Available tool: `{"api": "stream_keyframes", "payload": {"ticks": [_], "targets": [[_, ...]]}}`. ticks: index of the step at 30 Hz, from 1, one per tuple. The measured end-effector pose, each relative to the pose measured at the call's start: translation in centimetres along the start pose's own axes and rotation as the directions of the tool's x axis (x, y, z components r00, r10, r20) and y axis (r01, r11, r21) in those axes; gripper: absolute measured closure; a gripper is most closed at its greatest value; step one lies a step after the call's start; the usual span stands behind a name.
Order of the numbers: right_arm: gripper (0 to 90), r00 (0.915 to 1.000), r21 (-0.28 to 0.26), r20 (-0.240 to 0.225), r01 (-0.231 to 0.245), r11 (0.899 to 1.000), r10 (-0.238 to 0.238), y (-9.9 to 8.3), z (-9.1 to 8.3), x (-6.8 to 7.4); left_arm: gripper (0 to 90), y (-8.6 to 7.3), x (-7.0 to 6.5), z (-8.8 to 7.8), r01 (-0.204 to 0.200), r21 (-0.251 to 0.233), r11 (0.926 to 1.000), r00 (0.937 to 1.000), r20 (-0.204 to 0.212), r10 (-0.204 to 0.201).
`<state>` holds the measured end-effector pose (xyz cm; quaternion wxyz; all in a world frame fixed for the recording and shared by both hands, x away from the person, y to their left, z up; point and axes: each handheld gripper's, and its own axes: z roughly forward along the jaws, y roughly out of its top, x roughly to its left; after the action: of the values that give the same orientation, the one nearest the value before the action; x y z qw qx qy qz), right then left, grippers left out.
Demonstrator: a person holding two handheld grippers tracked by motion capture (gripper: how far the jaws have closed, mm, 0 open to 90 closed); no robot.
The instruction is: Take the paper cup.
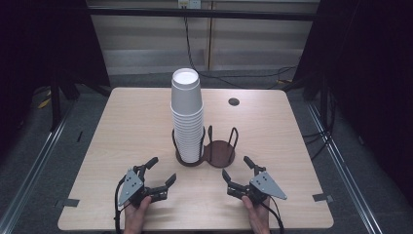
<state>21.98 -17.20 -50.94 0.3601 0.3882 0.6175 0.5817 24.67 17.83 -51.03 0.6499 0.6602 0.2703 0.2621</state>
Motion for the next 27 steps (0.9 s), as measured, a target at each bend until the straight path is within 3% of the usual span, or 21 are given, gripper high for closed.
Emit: {"api": "stream_keyframes", "payload": {"ticks": [16,27], "targets": [[13.2,0.9996,0.022,-0.006,-0.027,0.999,0.027,0.07,-0.05,-0.30,15.6,0.01,0.00,0.00,0.001,0.002,1.0000,1.0000,0.002,-0.001],[17.7,0.9975,0.112,-0.044,-0.051,0.992,0.056,0.36,0.55,-0.28,15.6,0.01,0.01,0.01,0.000,-0.001,1.0000,1.0000,0.002,0.000]]}}
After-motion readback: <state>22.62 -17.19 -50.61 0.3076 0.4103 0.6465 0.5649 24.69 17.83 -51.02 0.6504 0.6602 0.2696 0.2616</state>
